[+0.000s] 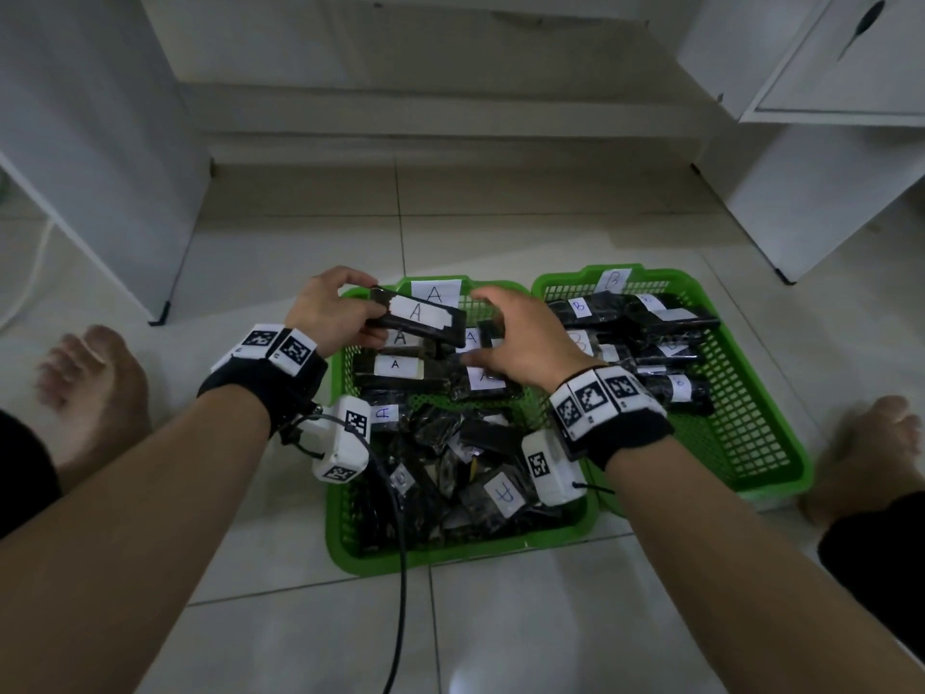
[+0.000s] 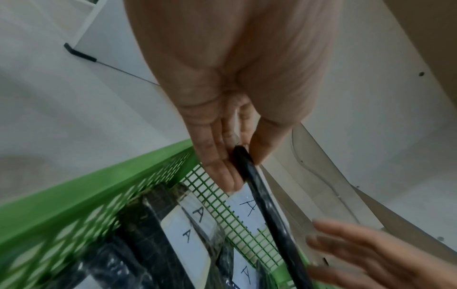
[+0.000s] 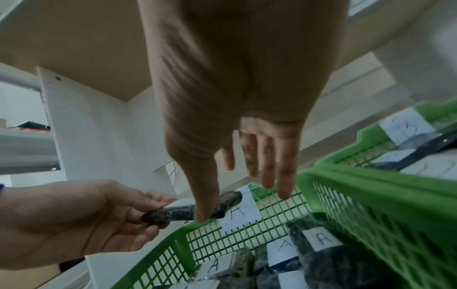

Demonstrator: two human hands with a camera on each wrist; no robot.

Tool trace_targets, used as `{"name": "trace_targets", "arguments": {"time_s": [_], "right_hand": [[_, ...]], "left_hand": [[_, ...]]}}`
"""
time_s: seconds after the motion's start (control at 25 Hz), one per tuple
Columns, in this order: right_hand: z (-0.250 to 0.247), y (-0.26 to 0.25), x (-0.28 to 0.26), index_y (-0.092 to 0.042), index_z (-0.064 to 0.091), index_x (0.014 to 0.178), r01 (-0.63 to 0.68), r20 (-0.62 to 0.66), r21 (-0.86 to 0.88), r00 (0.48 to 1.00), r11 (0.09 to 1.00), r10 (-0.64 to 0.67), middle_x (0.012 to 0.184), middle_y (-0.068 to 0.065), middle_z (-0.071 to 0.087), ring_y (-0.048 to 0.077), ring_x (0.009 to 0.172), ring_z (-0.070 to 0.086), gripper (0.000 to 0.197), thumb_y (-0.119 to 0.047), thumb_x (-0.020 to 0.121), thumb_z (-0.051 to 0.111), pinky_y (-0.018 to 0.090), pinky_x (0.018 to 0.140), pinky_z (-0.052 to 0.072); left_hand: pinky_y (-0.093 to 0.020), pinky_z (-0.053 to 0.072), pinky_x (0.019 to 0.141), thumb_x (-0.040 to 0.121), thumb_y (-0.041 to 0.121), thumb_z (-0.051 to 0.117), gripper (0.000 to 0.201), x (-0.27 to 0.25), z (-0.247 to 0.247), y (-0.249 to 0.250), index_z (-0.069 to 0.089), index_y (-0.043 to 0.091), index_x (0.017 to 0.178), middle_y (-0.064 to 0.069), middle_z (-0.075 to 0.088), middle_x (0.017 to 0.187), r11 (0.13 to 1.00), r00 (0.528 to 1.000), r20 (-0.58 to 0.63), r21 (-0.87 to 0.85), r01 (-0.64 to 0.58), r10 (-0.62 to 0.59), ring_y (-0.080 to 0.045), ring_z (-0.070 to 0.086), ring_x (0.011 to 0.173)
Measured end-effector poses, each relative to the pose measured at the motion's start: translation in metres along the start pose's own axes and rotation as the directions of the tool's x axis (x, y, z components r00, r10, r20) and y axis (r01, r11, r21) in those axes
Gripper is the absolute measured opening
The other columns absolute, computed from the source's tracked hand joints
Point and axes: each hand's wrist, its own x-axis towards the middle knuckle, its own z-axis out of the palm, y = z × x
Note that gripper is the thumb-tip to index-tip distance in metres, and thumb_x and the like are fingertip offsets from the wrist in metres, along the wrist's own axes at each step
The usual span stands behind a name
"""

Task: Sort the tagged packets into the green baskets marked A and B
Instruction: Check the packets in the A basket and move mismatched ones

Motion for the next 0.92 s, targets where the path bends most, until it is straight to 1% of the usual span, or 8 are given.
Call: {"name": "trace_targets", "arguments": {"time_s": [0.16, 0.24, 0.32, 0.4, 0.48, 0.6, 0.72, 0.92], "right_hand": [[0.011, -0.012, 0.018, -0.02, 0.065, 0.131, 0.13, -0.03, 0.06, 0.991, 0.99, -0.128, 0.125, -0.002, 0.069, 0.009, 0.102, 0.06, 0.062, -0.029, 0.075, 0.089, 0.027, 0.097, 0.048], [0.014, -0.013, 0.024, -0.019, 0.07, 0.122, 0.135, -0.01, -0.032, 0.991, 0.99, -0.135, 0.115, -0.003, 0.072, 0.008, 0.091, 0.059, 0.048, -0.029, 0.078, 0.086, 0.027, 0.086, 0.051], [0.014, -0.006, 0.03, -0.02, 0.071, 0.119, 0.089, -0.009, -0.107, 0.996, 0.99, -0.091, 0.11, -0.004, 0.071, 0.008, 0.086, 0.055, 0.042, -0.03, 0.081, 0.084, 0.022, 0.079, 0.042], [0.012, 0.002, 0.033, -0.023, 0.073, 0.113, 0.042, -0.017, -0.126, 0.999, 0.991, -0.044, 0.106, -0.006, 0.072, 0.011, 0.087, 0.06, 0.036, -0.031, 0.08, 0.084, 0.023, 0.076, 0.042], [0.012, 0.008, 0.034, -0.024, 0.074, 0.11, 0.015, -0.018, -0.137, 1.0, 0.99, -0.018, 0.107, -0.007, 0.073, 0.016, 0.095, 0.066, 0.035, -0.033, 0.078, 0.084, 0.028, 0.081, 0.05], [0.013, 0.004, 0.035, -0.024, 0.071, 0.118, 0.026, -0.009, -0.189, 1.0, 0.982, -0.028, 0.113, -0.003, 0.07, 0.02, 0.108, 0.062, 0.042, -0.035, 0.08, 0.083, 0.03, 0.09, 0.046], [0.022, -0.011, 0.04, -0.026, 0.069, 0.121, 0.052, 0.026, -0.252, 0.999, 0.966, -0.047, 0.105, -0.001, 0.052, 0.022, 0.108, 0.054, 0.044, -0.036, 0.081, 0.082, 0.033, 0.09, 0.042], [0.053, -0.034, 0.056, -0.011, 0.069, 0.118, 0.209, 0.096, -0.343, 0.978, 0.916, -0.187, 0.113, 0.01, 0.064, 0.026, 0.112, 0.058, 0.031, -0.004, 0.088, 0.072, 0.035, 0.093, 0.048]], "left_hand": [[-0.034, 0.063, 0.065, 0.091, 0.001, 0.066, 0.032, -0.004, 0.0, 0.005, 0.057, 0.011, 0.12, -0.019, 0.075, 0.088, 0.999, 0.992, 0.123, 0.019, -0.038, 0.035, -0.025, 0.074, 0.07], [-0.031, 0.058, 0.069, 0.091, 0.017, 0.068, 0.024, 0.0, -0.005, 0.0, 0.057, 0.022, 0.112, 0.0, 0.076, 0.084, 0.913, 0.974, 0.131, 0.343, -0.221, 0.187, -0.016, 0.073, 0.074], [-0.035, 0.047, 0.091, 0.085, 0.03, 0.069, 0.015, 0.005, -0.009, -0.009, 0.059, 0.032, 0.096, 0.013, 0.069, 0.084, 0.497, 0.92, 0.219, 0.788, -0.363, 0.324, -0.01, 0.066, 0.082], [-0.039, 0.03, 0.101, 0.08, 0.034, 0.069, 0.007, 0.007, -0.006, -0.018, 0.064, 0.033, 0.085, 0.015, 0.064, 0.088, 0.126, 0.912, 0.309, 0.927, -0.352, 0.271, -0.011, 0.058, 0.091], [-0.041, 0.025, 0.103, 0.082, 0.033, 0.066, 0.002, 0.009, 0.001, -0.027, 0.066, 0.031, 0.081, 0.01, 0.061, 0.09, 0.009, 0.927, 0.304, 0.949, -0.314, 0.218, -0.014, 0.054, 0.093], [-0.04, 0.028, 0.108, 0.084, 0.026, 0.064, 0.008, 0.012, 0.007, -0.036, 0.064, 0.029, 0.077, 0.009, 0.064, 0.085, 0.046, 0.918, 0.312, 0.942, -0.333, 0.247, -0.015, 0.058, 0.091], [-0.031, 0.049, 0.092, 0.082, 0.02, 0.074, 0.01, 0.01, 0.004, -0.033, 0.071, 0.029, 0.082, 0.008, 0.064, 0.096, 0.258, 0.932, 0.306, 0.901, -0.349, 0.193, -0.014, 0.061, 0.093], [-0.03, 0.054, 0.083, 0.079, 0.017, 0.078, 0.021, 0.009, -0.016, -0.029, 0.064, 0.032, 0.077, 0.011, 0.068, 0.088, 0.382, 0.886, 0.336, 0.81, -0.445, 0.319, -0.01, 0.063, 0.085]]}}
